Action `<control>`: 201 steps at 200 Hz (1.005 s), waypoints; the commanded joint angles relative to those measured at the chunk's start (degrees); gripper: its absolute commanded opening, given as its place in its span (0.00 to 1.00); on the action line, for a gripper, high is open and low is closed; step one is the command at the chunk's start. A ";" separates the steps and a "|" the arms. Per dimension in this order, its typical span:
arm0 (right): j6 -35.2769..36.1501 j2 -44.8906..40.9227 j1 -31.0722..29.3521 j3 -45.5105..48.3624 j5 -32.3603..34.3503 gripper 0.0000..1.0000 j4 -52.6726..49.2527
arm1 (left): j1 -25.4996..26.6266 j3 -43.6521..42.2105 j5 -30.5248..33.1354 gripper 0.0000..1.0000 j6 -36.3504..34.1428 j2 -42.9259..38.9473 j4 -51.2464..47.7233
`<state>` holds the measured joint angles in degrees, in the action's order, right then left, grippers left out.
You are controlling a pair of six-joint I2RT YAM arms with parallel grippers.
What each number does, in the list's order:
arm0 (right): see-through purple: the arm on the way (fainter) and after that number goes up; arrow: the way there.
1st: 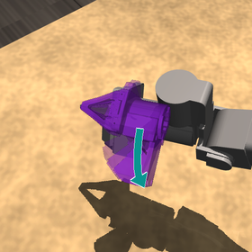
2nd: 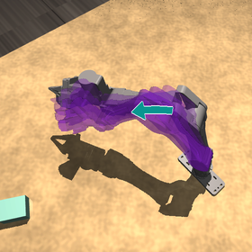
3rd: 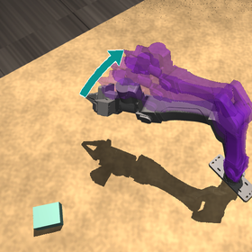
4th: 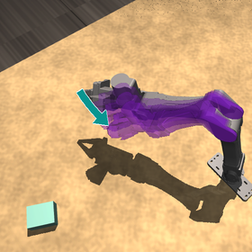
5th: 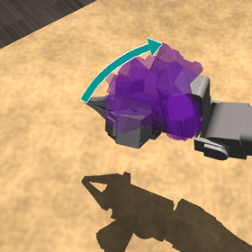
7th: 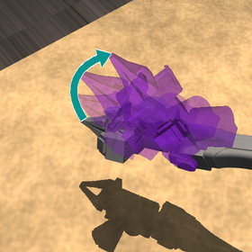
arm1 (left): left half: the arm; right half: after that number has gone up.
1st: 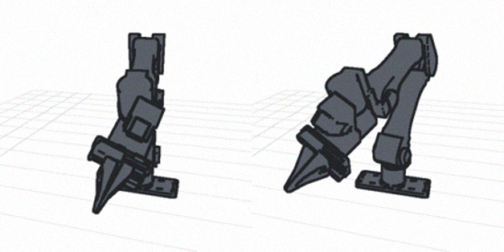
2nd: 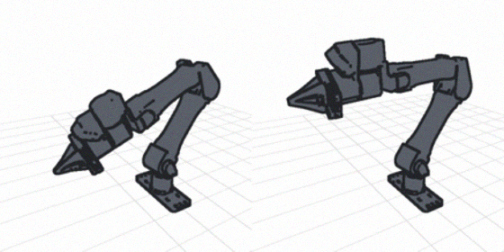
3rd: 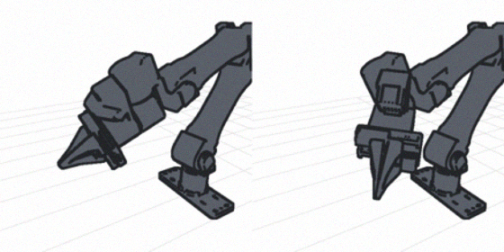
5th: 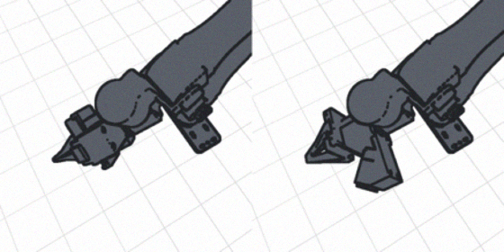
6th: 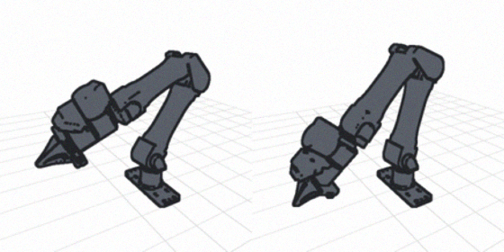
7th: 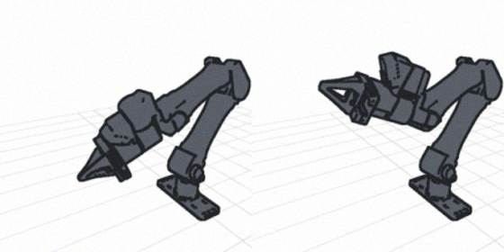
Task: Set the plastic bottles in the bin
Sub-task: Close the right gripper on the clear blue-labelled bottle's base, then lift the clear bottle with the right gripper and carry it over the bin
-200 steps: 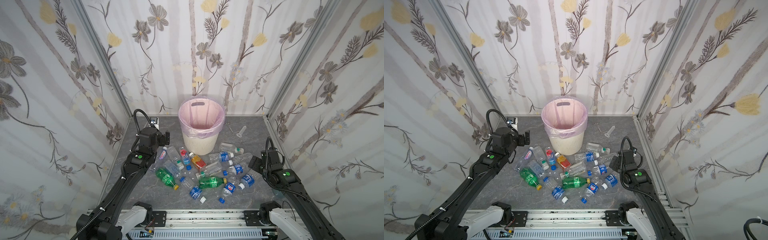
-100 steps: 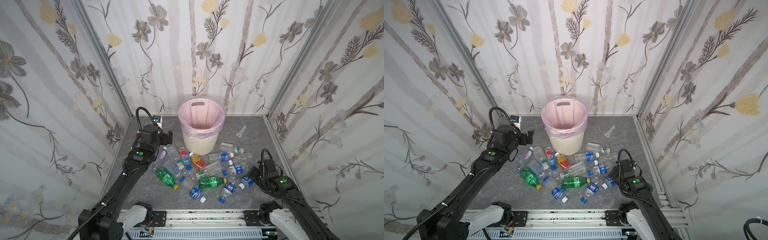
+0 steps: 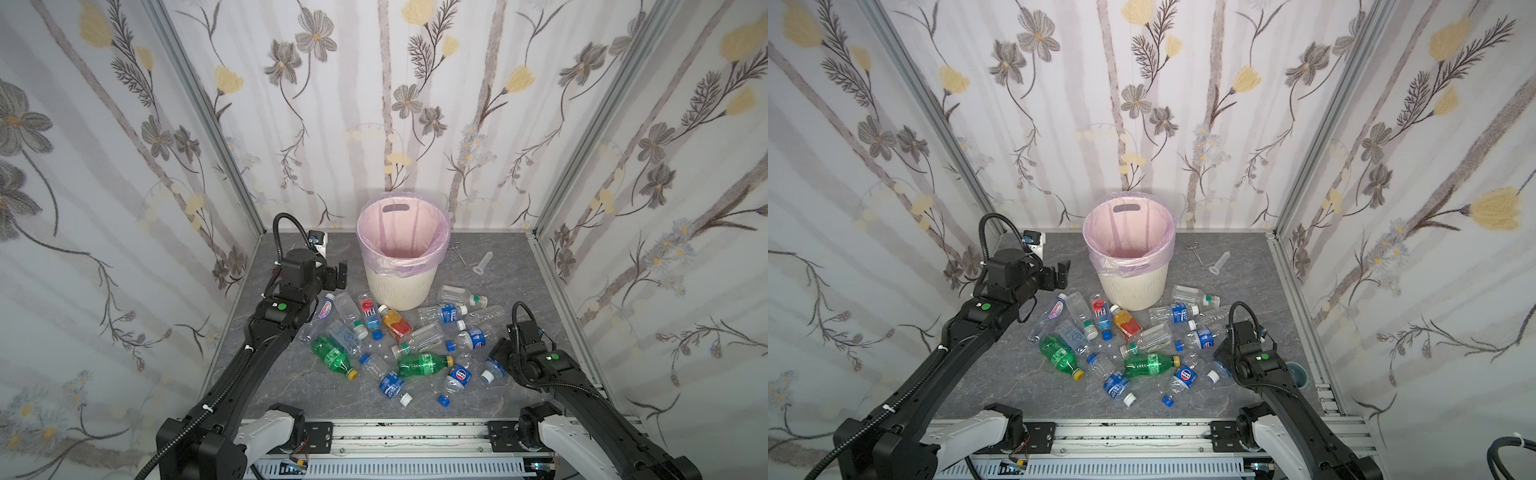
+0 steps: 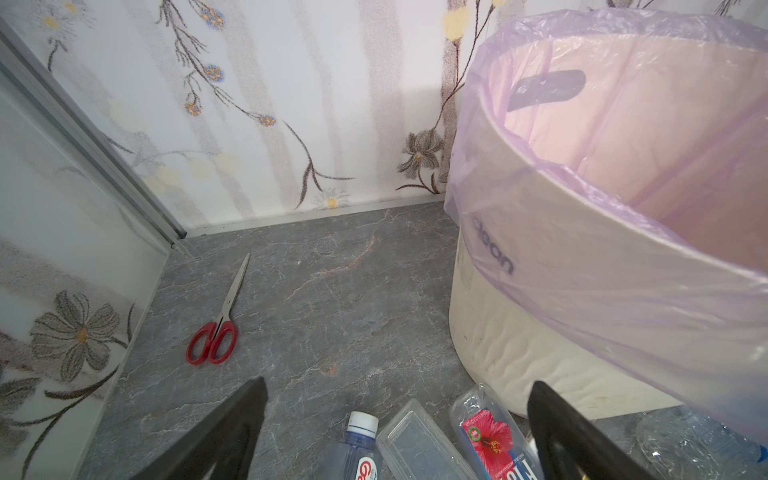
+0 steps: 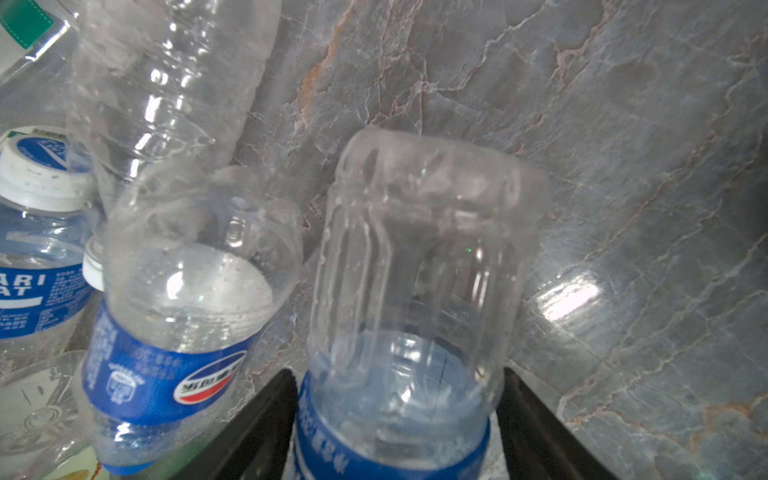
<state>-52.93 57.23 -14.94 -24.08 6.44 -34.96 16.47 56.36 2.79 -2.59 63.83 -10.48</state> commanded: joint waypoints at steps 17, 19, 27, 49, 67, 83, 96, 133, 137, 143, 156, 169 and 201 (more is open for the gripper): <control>0.98 2.57 -0.09 0.67 2.01 0.72 5.35 | 0.00 -0.28 -0.68 1.00 -0.15 -0.89 0.61; 1.03 2.70 -0.09 0.73 1.96 0.72 5.52 | -0.02 -0.22 -0.66 1.00 -0.20 -0.94 0.56; 1.20 3.23 -0.10 1.13 1.90 0.71 6.23 | -0.01 -0.36 -0.68 1.00 -0.16 -1.14 0.55; 1.98 4.28 -0.06 2.17 2.33 0.70 7.88 | 0.00 -1.13 -0.94 1.00 -0.26 -1.44 0.64; 2.69 4.88 -0.02 2.47 3.03 0.69 8.07 | 0.01 -2.57 -0.62 1.00 -0.50 -0.74 0.72; 3.30 5.02 -0.09 2.59 3.76 0.68 8.21 | 0.02 -3.57 -0.24 1.00 -0.14 -0.55 0.80; 3.75 5.11 -0.04 2.68 4.18 0.67 8.37 | -0.01 -3.89 0.18 1.00 0.52 -0.64 0.86; 4.94 4.43 -0.47 1.83 5.61 0.60 7.78 | 0.05 -4.23 0.49 1.00 0.56 -0.98 0.92; 5.02 4.05 -0.60 1.58 6.20 0.59 7.53 | -0.02 -4.26 0.55 1.00 0.54 -1.07 0.90; 5.11 3.67 -1.05 1.05 7.17 0.59 7.02 | 0.01 -4.23 0.64 1.00 0.57 -1.08 0.90; 5.32 2.91 -1.69 -0.33 8.91 0.58 5.83 | -0.03 -4.15 0.73 1.00 0.60 -1.17 0.90; 5.47 2.55 -2.21 -1.80 9.88 0.58 4.43 | 0.05 -4.02 0.52 1.00 0.82 -1.17 0.91; 5.38 1.78 -3.79 -5.52 11.31 0.57 1.89 | 0.03 -4.07 0.25 1.00 1.18 -1.08 0.90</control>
<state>-47.48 59.44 -17.87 -27.05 14.50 -31.31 16.47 52.27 2.83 -1.69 62.89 -10.87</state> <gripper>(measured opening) 0.584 0.997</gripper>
